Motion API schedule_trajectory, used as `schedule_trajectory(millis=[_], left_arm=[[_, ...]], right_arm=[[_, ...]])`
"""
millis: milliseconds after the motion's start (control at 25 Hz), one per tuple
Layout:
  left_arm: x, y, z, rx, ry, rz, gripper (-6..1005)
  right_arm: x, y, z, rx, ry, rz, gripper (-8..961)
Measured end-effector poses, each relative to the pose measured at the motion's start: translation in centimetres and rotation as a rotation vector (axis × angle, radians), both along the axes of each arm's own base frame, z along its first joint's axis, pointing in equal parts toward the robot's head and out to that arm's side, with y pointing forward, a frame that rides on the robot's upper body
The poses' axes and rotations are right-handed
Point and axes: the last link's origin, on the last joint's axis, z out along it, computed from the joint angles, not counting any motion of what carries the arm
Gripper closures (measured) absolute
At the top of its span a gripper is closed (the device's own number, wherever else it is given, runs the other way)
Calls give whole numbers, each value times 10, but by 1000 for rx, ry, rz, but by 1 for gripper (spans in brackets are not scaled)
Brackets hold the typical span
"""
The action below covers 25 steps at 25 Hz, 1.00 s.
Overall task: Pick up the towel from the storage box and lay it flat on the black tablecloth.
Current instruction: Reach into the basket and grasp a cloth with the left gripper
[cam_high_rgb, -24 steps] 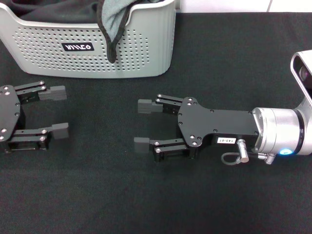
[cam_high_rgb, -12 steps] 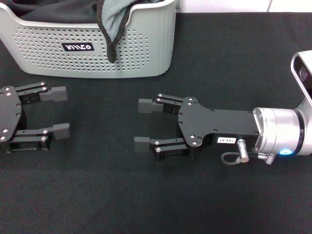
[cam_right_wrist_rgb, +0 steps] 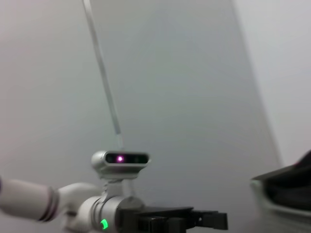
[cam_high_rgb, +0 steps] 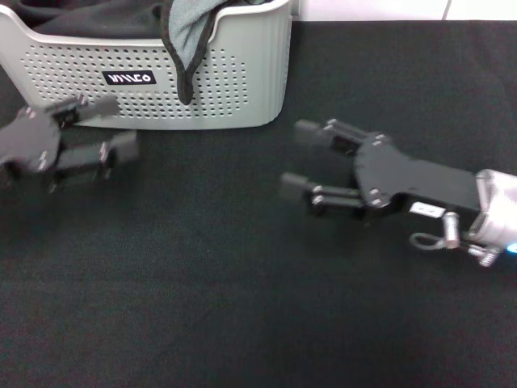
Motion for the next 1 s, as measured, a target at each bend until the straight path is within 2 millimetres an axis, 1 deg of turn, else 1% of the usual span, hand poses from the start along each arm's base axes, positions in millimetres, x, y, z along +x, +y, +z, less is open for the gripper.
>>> schedule_trajectory(millis=[120,160,280,320,360,400,480,640,760,1000], left_arm=[[4,15,-14,38,-34,84,182],[5,21,-22,41,-35,114,182],[7,35,-42,44,-7,190,182],[7,39,-48,43,4,209,182],[7,39,-48,43,4,209,182],[6,44,-56,42,24,244,182],[5,51,-67,46,37,287,182],[4,60,-77,62,55,330,182],[7,64,-82,62,50,333,182],[13,68,-81,72,-8,333,181]], right_arm=[[15,0,9,63,9,-48,81],[18,0,11,80,13,-57,81],[24,-4,16,107,31,-76,82],[25,-5,16,111,35,-79,82],[27,-7,17,116,42,-82,82],[29,-9,18,123,47,-87,82],[32,-11,20,135,55,-98,82],[34,-14,20,148,63,-101,82],[34,-13,20,151,66,-101,82],[34,-10,22,165,62,-108,81]])
